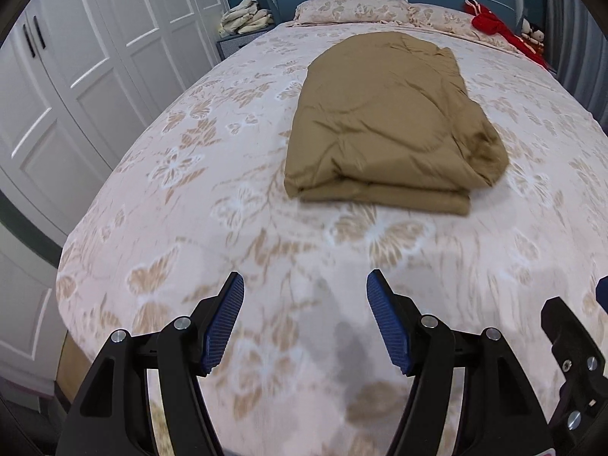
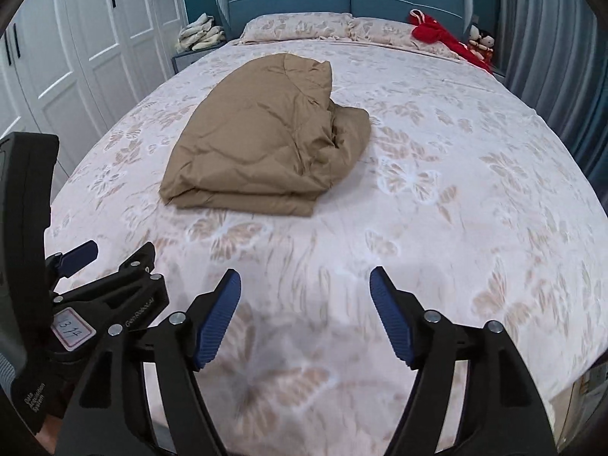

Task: Fold large clothes

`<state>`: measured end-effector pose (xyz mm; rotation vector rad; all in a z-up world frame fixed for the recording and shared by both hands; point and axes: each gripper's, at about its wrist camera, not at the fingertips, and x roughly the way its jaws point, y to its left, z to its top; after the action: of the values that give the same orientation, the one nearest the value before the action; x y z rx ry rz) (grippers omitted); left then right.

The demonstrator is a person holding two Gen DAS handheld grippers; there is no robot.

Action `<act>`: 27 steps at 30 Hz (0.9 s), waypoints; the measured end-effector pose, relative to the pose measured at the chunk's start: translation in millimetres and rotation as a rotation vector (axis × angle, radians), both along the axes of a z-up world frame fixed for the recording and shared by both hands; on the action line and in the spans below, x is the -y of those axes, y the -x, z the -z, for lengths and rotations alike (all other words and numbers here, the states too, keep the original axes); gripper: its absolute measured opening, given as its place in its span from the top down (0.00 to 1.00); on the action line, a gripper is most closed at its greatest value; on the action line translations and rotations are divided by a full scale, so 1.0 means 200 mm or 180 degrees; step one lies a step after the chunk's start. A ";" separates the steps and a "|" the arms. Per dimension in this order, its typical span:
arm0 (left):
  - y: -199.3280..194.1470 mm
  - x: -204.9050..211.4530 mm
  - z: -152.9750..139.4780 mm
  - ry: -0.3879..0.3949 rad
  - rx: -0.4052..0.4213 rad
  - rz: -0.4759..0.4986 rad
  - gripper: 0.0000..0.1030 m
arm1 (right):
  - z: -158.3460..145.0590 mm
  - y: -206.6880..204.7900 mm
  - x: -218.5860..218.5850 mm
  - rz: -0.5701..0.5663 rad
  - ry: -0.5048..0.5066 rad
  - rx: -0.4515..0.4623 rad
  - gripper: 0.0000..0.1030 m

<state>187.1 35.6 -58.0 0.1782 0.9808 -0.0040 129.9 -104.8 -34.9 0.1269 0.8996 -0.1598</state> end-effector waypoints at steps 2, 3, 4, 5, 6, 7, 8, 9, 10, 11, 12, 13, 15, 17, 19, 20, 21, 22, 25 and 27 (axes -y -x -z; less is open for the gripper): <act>0.05 -0.01 0.00 0.0008 0.0012 0.0008 0.36 | 0.01 0.05 0.00 0.0011 -0.0037 -0.0013 0.34; 0.08 -0.01 0.00 0.0004 0.0012 0.0015 0.36 | 0.02 0.08 -0.01 0.0015 -0.0036 -0.0022 0.34; 0.10 -0.01 0.00 -0.0004 0.0021 0.0027 0.36 | 0.02 0.10 -0.02 0.0016 -0.0033 -0.0024 0.34; 0.12 -0.01 0.00 -0.0014 0.0027 0.0035 0.36 | 0.03 0.12 -0.02 0.0018 -0.0038 -0.0023 0.34; 0.14 -0.01 0.00 -0.0029 0.0035 0.0038 0.36 | 0.03 0.14 -0.03 0.0025 -0.0039 -0.0023 0.34; 0.16 -0.02 0.00 -0.0037 0.0042 0.0037 0.36 | 0.03 0.16 -0.03 0.0033 -0.0047 -0.0025 0.34; 0.17 -0.02 0.00 -0.0032 0.0047 0.0037 0.36 | 0.04 0.18 -0.04 0.0041 -0.0053 -0.0027 0.34; 0.18 -0.03 0.00 -0.0026 0.0055 0.0033 0.36 | 0.04 0.19 -0.04 0.0046 -0.0055 -0.0029 0.34; 0.20 -0.03 0.00 -0.0013 0.0079 0.0018 0.36 | 0.04 0.21 -0.04 0.0058 -0.0061 -0.0034 0.34; 0.21 -0.04 0.00 -0.0012 0.0096 0.0007 0.36 | 0.05 0.22 -0.05 0.0070 -0.0063 -0.0035 0.34; 0.22 -0.04 0.00 -0.0017 0.0112 0.0002 0.36 | 0.05 0.23 -0.05 0.0075 -0.0062 -0.0034 0.34; 0.24 -0.04 0.00 -0.0017 0.0130 0.0007 0.36 | 0.05 0.25 -0.05 0.0088 -0.0052 -0.0024 0.34; 0.26 -0.04 0.00 -0.0036 0.0140 0.0016 0.37 | 0.05 0.27 -0.06 0.0092 -0.0036 -0.0013 0.34; 0.27 -0.05 0.00 -0.0044 0.0164 0.0026 0.37 | 0.06 0.29 -0.06 0.0090 -0.0026 -0.0002 0.34; 0.29 -0.05 -0.01 -0.0046 0.0204 0.0023 0.37 | 0.06 0.31 -0.07 0.0093 -0.0024 0.0014 0.34; 0.30 -0.06 -0.01 -0.0048 0.0214 0.0022 0.37 | 0.06 0.31 -0.07 0.0092 -0.0022 0.0019 0.34; 0.30 -0.06 -0.01 -0.0049 0.0222 0.0022 0.38 | 0.06 0.32 -0.07 0.0092 -0.0020 0.0022 0.34; 0.31 -0.07 -0.01 -0.0049 0.0227 0.0020 0.38 | 0.06 0.32 -0.08 0.0088 -0.0017 0.0021 0.34; 0.32 -0.08 -0.01 -0.0028 0.0251 -0.0003 0.38 | 0.05 0.33 -0.09 0.0084 -0.0008 0.0036 0.34; 0.33 -0.09 -0.02 -0.0037 0.0281 -0.0015 0.38 | 0.05 0.34 -0.09 0.0075 0.0001 0.0050 0.34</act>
<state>120.6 52.9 -53.9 0.1854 0.8933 0.0137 62.6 -86.0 -44.7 0.1384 0.8826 -0.1806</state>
